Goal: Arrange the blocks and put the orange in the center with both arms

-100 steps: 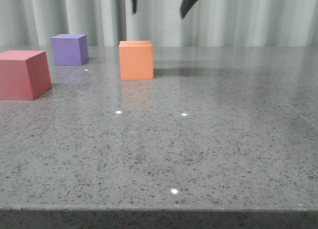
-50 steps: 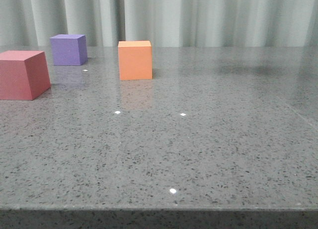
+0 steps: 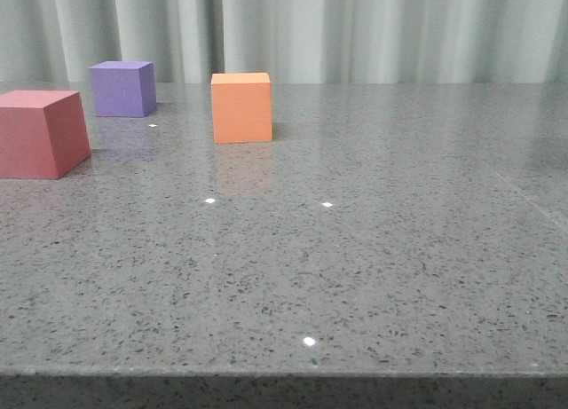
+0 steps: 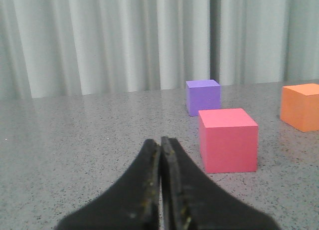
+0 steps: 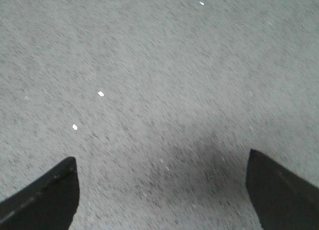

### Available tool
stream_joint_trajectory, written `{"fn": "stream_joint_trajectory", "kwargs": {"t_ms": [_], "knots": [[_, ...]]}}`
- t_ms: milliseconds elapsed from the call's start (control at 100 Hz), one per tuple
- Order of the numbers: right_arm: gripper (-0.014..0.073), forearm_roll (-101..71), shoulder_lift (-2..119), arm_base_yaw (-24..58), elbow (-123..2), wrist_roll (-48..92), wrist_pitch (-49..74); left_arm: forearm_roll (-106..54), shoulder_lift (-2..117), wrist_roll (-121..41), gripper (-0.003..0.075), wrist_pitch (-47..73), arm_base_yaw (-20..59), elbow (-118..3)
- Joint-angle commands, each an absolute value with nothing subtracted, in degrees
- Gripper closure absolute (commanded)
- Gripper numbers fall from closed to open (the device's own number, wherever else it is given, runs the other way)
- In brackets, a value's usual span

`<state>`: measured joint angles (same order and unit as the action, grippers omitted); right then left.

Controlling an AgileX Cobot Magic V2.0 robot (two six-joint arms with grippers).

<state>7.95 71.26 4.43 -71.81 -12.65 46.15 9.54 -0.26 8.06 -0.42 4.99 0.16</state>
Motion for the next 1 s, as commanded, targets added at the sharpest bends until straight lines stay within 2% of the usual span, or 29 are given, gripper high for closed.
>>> {"fn": "stream_joint_trajectory", "kwargs": {"t_ms": [0, 190, 480, 760, 860, 930, 990], "knots": [[-0.0073, 8.63, 64.2, 3.13, -65.96, -11.87, 38.49, 9.33, -2.04, 8.2, 0.0739, -4.9, 4.74, 2.61], [-0.0073, 8.63, 51.56, 3.07, -51.7, -11.87, 34.43, 9.33, -2.04, 8.2, 0.0739, -4.9, 4.74, 2.61], [-0.0073, 9.53, 34.42, 3.07, -38.02, -11.87, 28.27, 9.33, -2.04, 8.2, 0.0739, -4.9, 4.74, 2.61], [-0.0066, 9.53, 26.97, 3.07, -29.16, -11.87, 19.08, 9.33, -2.04, 8.2, 0.0739, -4.9, 4.74, 2.61], [0.0003, 9.53, 26.85, 3.07, -28.92, -11.87, 18.48, 9.33, -2.04, 8.2, 0.0739, -4.9, 4.74, 2.61], [0.0106, 9.53, 26.85, 3.07, -28.92, -11.87, 18.29, 9.33, -2.04, 8.2, 0.0739, -4.9, 4.74, 2.61], [0.023, 9.53, 26.85, 3.07, -28.92, -11.87, 18.28, 9.33, -2.04, 8.2, 0.0739, -4.9, 4.74, 2.61]]}}
